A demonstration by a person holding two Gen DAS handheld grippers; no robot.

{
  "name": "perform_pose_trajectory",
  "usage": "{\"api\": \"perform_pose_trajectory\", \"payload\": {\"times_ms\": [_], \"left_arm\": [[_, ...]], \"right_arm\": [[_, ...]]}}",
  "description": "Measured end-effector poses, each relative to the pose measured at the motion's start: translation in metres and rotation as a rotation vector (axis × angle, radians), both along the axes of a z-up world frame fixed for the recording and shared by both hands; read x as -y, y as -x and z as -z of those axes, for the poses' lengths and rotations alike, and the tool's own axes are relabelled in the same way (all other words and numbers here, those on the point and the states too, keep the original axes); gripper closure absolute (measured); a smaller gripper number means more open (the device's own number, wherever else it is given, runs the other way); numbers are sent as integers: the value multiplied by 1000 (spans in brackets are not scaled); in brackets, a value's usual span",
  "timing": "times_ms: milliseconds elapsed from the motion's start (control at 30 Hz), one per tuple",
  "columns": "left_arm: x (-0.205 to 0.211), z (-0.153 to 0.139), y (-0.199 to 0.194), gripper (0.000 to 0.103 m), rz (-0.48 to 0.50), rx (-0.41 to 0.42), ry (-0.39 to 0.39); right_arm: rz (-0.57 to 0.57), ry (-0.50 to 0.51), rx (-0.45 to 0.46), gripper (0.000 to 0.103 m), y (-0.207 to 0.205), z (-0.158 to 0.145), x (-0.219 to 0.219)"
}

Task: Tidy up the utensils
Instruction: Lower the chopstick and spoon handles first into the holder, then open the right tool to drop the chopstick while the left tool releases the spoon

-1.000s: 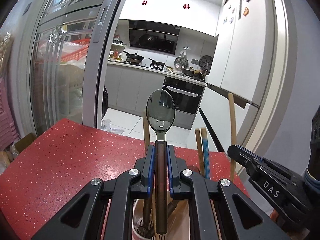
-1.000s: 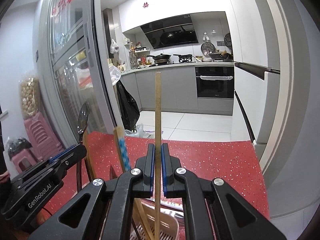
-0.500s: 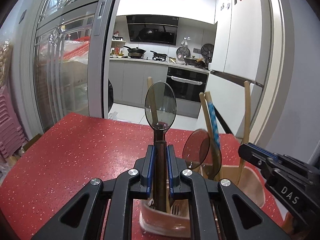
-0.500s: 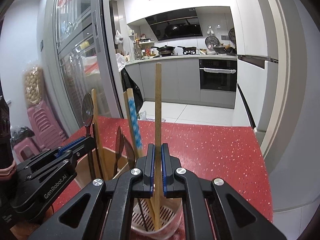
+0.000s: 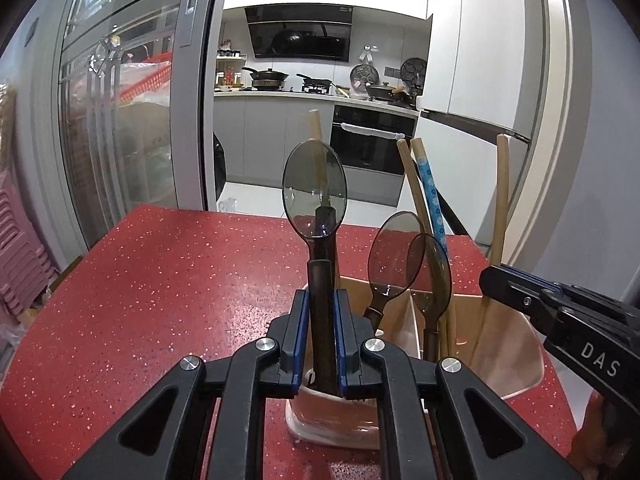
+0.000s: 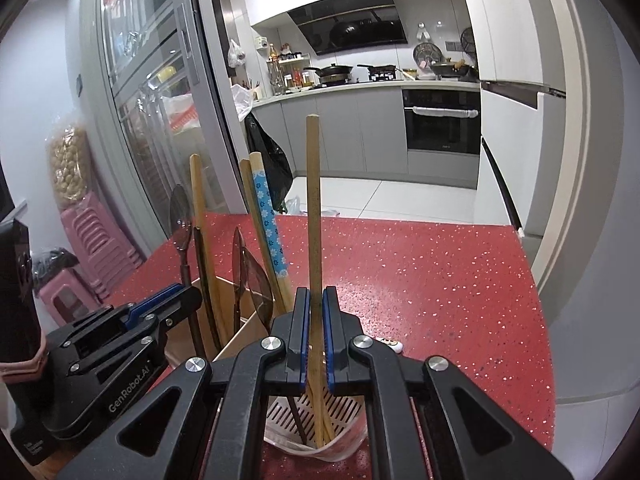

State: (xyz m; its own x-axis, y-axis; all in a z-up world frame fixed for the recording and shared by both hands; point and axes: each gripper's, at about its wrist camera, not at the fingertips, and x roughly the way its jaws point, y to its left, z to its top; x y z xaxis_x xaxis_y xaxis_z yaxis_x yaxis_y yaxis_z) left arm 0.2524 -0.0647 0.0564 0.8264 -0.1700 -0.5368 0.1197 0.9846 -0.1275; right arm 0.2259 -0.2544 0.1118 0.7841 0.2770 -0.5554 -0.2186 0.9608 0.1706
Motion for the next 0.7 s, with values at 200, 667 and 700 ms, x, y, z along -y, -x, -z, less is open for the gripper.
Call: {"api": "perform_pose_trajectory", "payload": {"times_ms": [200, 667, 700], "left_arm": [[-1, -3, 5, 66, 0, -8, -1], [-2, -7, 6, 66, -4, -21, -15], [-2, -8, 6, 66, -1, -19, -18]], "right_arm": [[-8, -28, -37, 73, -2, 2, 4], [15, -90, -12, 59, 28, -13, 17], [17, -96, -13, 59, 31, -13, 18]]}}
